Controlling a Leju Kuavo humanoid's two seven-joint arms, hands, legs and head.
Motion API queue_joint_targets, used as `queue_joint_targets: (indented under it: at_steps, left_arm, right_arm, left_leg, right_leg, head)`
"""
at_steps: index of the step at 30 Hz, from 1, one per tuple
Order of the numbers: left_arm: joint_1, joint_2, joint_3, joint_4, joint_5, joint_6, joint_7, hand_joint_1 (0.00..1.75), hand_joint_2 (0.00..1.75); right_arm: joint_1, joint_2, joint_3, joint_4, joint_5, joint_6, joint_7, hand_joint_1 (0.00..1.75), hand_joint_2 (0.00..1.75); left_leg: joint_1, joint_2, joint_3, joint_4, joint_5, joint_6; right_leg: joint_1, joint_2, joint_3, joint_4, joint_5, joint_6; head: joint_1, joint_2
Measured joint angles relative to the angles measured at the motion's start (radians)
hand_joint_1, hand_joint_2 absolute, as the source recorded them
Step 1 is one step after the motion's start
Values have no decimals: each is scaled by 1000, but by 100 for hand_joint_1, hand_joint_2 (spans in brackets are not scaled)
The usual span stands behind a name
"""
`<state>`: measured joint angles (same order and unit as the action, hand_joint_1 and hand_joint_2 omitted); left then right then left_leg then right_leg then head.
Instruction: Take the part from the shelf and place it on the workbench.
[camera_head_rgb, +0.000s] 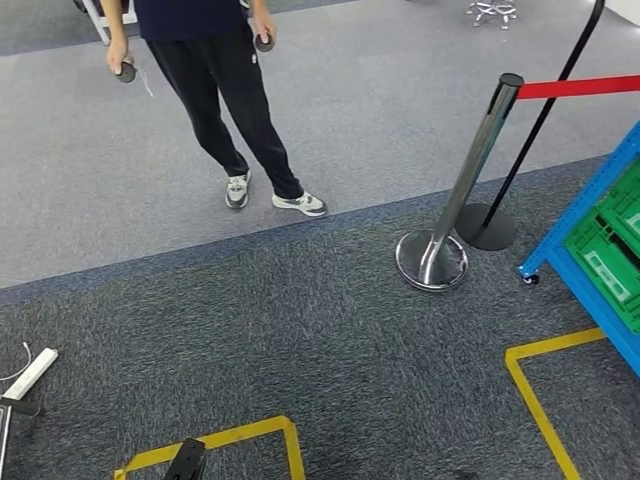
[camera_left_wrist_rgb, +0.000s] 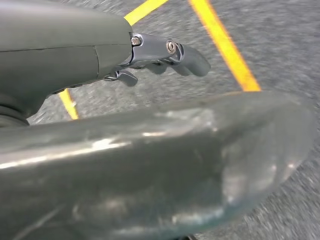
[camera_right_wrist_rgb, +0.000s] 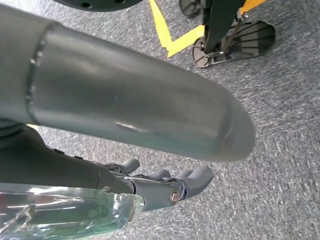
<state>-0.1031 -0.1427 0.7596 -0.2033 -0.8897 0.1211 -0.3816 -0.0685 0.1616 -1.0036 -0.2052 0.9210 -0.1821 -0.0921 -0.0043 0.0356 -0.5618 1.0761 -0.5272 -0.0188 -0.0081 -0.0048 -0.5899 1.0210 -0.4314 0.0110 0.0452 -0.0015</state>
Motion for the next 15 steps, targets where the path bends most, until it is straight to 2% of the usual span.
queue_joint_targets:
  at_steps: [2, 3, 4, 5, 6, 7, 8, 9, 10, 11, 12, 13, 14, 15]
  left_arm:
    - [1, 0, 0, 0, -2, -3, -2, 0, 0]
    - [2, -1, 0, 0, -6, -4, -1, 0, 0]
    - [3, -2, 0, 0, -12, -5, 3, 0, 0]
    - [4, -3, 0, 0, -18, -5, 8, 0, 0]
    - [4, -4, 0, 0, -23, -6, 16, 0, 0]
    - [5, -5, 0, 0, -28, -5, 25, 0, 0]
    - [5, -6, 0, 0, -32, -5, 32, 0, 0]
    - [6, -6, -1, 0, -36, -5, 40, 0, 0]
    - [7, -7, -1, 0, -39, -4, 46, 0, 0]
    - [8, -7, -1, 0, -41, -4, 52, 0, 0]
    - [9, -7, -1, 0, -42, -3, 55, 0, 0]
    - [10, -7, -2, 0, -42, -3, 58, 0, 0]
    - [11, -7, -2, 0, -41, -2, 59, 0, 0]
    - [13, -6, -2, 0, -41, -1, 59, 0, 0]
  right_arm:
    - [-2, 0, 0, 0, 1, 0, -15, 0, 0]
    - [-1, 0, 0, 0, 1, 1, -31, 0, 0]
    - [0, 0, 0, 0, 0, 1, -54, 0, 0]
    - [0, 0, 0, 0, -2, 3, -80, 0, 0]
    - [-1, -1, 0, 0, -4, 4, -108, 0, 0]
    - [-3, -2, 0, 0, -8, 6, -132, 0, 0]
    - [-6, -4, 0, 0, -11, 8, -151, 0, 0]
    - [-10, -6, -1, 0, -14, 9, -163, 0, 0]
    - [-12, -9, -1, 0, -17, 10, -168, 0, 0]
    - [-14, -11, -2, 0, -20, 10, -169, 0, 0]
    - [-13, -13, -3, 0, -22, 10, -168, 0, 0]
    - [-12, -14, -4, 0, -24, 9, -166, 0, 0]
    - [-11, -15, -5, 0, -25, 9, -162, 0, 0]
    - [-12, -15, -6, 0, -28, 9, -157, 0, 0]
  left_leg:
    - [1, -21, -68, 137, -61, -4]
    - [1, -24, -96, 188, -74, -4]
    - [2, -25, -109, 204, -66, -3]
    - [3, -26, -104, 182, -40, -1]
    - [4, -32, -82, 127, -1, 0]
    - [7, -48, -51, 57, 37, 2]
    - [10, -65, -23, -7, 62, 2]
    - [12, -80, -4, -51, 75, 3]
    - [11, -90, 4, -72, 78, 4]
    - [9, -87, 5, -78, 78, 8]
    - [8, -80, 5, -80, 81, 15]
    - [8, -74, 5, -82, 83, 21]
    - [9, -66, 6, -85, 85, 29]
    - [9, -56, 6, -87, 86, 35]
  right_leg:
    - [0, 19, -1, 0, 0, -5]
    - [0, 29, -1, 0, 0, -6]
    - [0, 41, -1, 0, 0, -6]
    - [-1, 52, 0, 0, 1, -5]
    - [-1, 64, 1, 0, 1, -4]
    - [-2, 76, 1, 0, 3, -1]
    - [-1, 86, -1, 3, 3, 2]
    - [-1, 95, -4, 3, 4, 8]
    - [-1, 103, -7, 2, 6, 14]
    - [-2, 110, -12, 0, 8, 21]
    - [-4, 111, -15, -3, 9, 27]
    - [-5, 99, -20, 2, 5, 32]
    - [-4, 79, -32, 24, -11, 35]
    - [-3, 54, -50, 67, -39, 38]
  head:
    - [-1, 0]
    - [-1, 0]
    - [-1, 0]
    - [-1, 0]
    - [-1, 0]
    - [-1, 0]
    - [-1, 0]
    - [-1, 0]
    - [-2, 0]
    - [-2, 0]
    - [-1, 0]
    - [-1, 0]
    - [1, 0]
    - [2, 0]
